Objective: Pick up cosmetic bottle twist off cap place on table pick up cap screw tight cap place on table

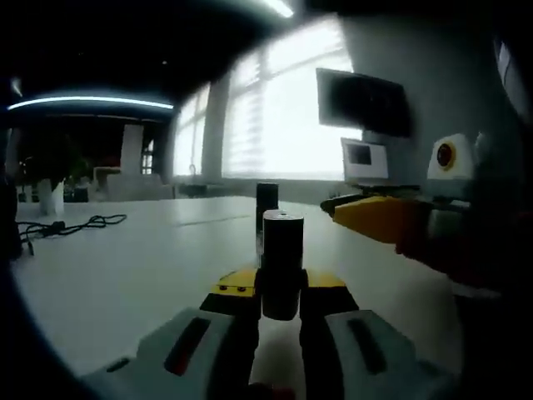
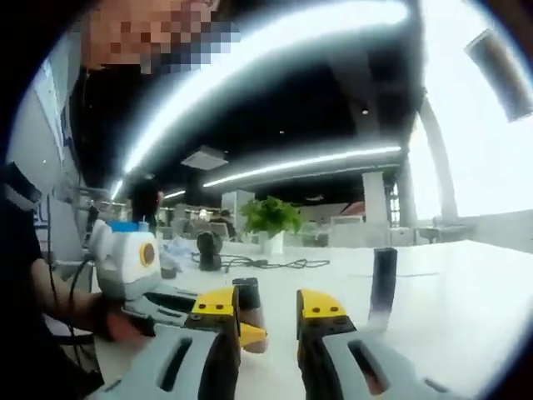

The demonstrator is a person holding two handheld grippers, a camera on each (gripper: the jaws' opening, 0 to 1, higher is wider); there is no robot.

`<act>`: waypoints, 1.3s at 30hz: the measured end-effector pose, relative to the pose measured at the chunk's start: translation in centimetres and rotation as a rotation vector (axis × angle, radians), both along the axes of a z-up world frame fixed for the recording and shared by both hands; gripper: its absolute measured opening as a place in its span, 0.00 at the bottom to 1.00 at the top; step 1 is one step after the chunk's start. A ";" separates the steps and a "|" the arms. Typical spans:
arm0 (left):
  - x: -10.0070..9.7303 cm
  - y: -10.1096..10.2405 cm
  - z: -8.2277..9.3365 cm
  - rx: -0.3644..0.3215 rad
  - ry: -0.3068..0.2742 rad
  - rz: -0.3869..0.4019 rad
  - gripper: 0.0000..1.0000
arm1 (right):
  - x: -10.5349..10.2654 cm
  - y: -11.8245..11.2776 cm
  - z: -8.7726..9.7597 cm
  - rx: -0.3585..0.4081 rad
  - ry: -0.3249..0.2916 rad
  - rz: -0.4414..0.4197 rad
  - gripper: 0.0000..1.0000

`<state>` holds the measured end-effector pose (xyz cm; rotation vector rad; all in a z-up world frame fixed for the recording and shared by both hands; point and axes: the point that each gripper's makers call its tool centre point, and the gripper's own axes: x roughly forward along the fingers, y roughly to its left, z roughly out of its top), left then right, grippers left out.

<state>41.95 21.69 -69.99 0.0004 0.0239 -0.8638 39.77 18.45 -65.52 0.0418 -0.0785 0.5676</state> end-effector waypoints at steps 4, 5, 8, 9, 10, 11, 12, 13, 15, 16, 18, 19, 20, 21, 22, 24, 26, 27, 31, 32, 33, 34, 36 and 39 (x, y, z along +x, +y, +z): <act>-0.4 -0.3 0.0 0.021 -0.014 -0.009 0.07 | 0.5 1.9 0.2 -0.055 0.005 0.032 0.19; -0.5 -0.4 0.0 0.025 -0.016 -0.012 0.07 | 0.6 2.2 0.1 -0.056 0.012 0.038 0.19; -0.9 -0.8 -0.2 0.049 -0.033 -0.022 0.07 | 1.2 3.2 0.0 -0.064 0.024 0.051 0.20; -1.0 -0.8 -0.2 0.056 -0.039 -0.024 0.07 | 1.3 3.5 0.0 -0.066 0.026 0.055 0.20; -1.0 -0.9 -0.2 0.062 -0.045 -0.025 0.07 | 1.6 3.6 -0.1 -0.072 0.031 0.055 0.20; -1.1 -0.9 -0.1 0.066 -0.052 -0.025 0.07 | 1.8 3.7 -0.1 -0.079 0.032 0.050 0.20; -1.1 -0.9 -0.1 0.069 -0.054 -0.025 0.07 | 2.0 3.7 -0.1 -0.080 0.031 0.045 0.19; -1.2 -0.9 -0.1 0.070 -0.055 -0.026 0.07 | 2.3 3.6 -0.2 -0.082 0.042 0.037 0.15; -1.3 -1.0 -0.1 0.073 -0.056 -0.026 0.07 | 2.5 3.6 -0.1 -0.078 0.044 0.030 0.11; -1.2 -0.9 -0.1 0.076 -0.055 -0.022 0.07 | 2.6 3.7 -0.2 -0.086 0.046 0.032 0.11; -1.1 -0.8 -0.1 0.072 -0.052 -0.019 0.06 | 2.6 3.8 -0.1 -0.096 0.037 0.033 0.11; -1.0 -0.7 -0.1 0.074 -0.056 -0.015 0.06 | 2.6 3.8 0.0 -0.101 0.033 0.034 0.11; -1.1 -0.7 0.0 0.075 -0.058 -0.013 0.06 | 2.5 3.8 0.1 -0.101 0.028 0.035 0.11; -1.1 -0.7 0.1 0.076 -0.063 -0.008 0.06 | 2.5 3.8 0.2 -0.099 0.023 0.036 0.11; -1.1 -0.6 0.3 0.086 -0.077 0.003 0.06 | 2.3 3.9 0.3 -0.096 0.012 0.037 0.11; -1.2 -0.4 0.7 0.098 -0.114 0.023 0.06 | 1.9 4.2 0.9 -0.124 -0.044 0.047 0.11; -1.3 -0.1 1.4 0.094 -0.155 0.039 0.06 | 1.6 4.5 1.4 -0.139 -0.080 0.054 0.12; -1.3 0.0 1.6 0.092 -0.161 0.043 0.06 | 1.5 4.5 1.5 -0.147 -0.089 0.050 0.12; -1.1 0.4 2.0 0.067 -0.164 0.048 0.05 | 1.3 5.1 2.0 -0.181 -0.118 0.055 0.12; -1.0 0.4 2.0 0.062 -0.163 0.047 0.05 | 1.4 5.1 1.9 -0.195 -0.122 0.055 0.12; -0.9 0.3 1.9 0.058 -0.154 0.044 0.05 | 1.6 5.1 1.8 -0.205 -0.114 0.052 0.12; -0.9 0.2 1.8 0.047 -0.139 0.033 0.05 | 1.6 5.1 1.7 -0.202 -0.107 0.052 0.12; -0.8 0.1 1.7 0.036 -0.120 0.019 0.06 | 1.8 5.0 1.5 -0.203 -0.101 0.047 0.12; -0.8 0.0 1.8 0.020 -0.130 0.005 0.07 | 1.7 5.1 1.7 -0.199 -0.094 0.044 0.11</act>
